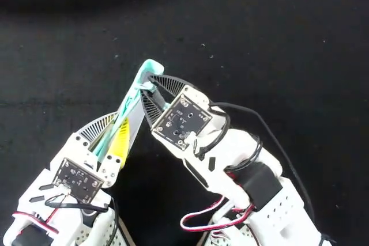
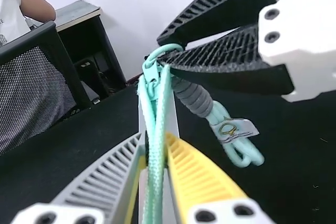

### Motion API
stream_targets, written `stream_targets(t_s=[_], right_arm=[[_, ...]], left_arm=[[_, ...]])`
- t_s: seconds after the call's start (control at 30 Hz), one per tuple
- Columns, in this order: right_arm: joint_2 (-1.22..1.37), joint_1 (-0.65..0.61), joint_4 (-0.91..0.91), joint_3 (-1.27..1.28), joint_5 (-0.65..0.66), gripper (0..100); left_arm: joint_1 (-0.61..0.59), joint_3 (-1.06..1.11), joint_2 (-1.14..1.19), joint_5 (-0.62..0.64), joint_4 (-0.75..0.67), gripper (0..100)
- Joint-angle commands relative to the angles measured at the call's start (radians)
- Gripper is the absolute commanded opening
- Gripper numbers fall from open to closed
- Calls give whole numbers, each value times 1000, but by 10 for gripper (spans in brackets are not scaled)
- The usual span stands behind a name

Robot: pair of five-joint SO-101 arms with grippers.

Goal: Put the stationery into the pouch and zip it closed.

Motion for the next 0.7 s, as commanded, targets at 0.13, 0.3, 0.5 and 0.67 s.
stream_targets(t_s=[0.13, 0.3, 0.5, 0.67], right_arm=[[18, 69, -35, -44, -2, 11], [24, 155, -78, -42, -9, 11], [24, 172, -83, -30, -34, 11], [24, 178, -130, 18, -32, 11]], left_arm=[[1, 22, -3, 11, 29, 30], [1, 22, -3, 11, 29, 30], [1, 21, -3, 11, 29, 30], [1, 21, -3, 11, 29, 30]])
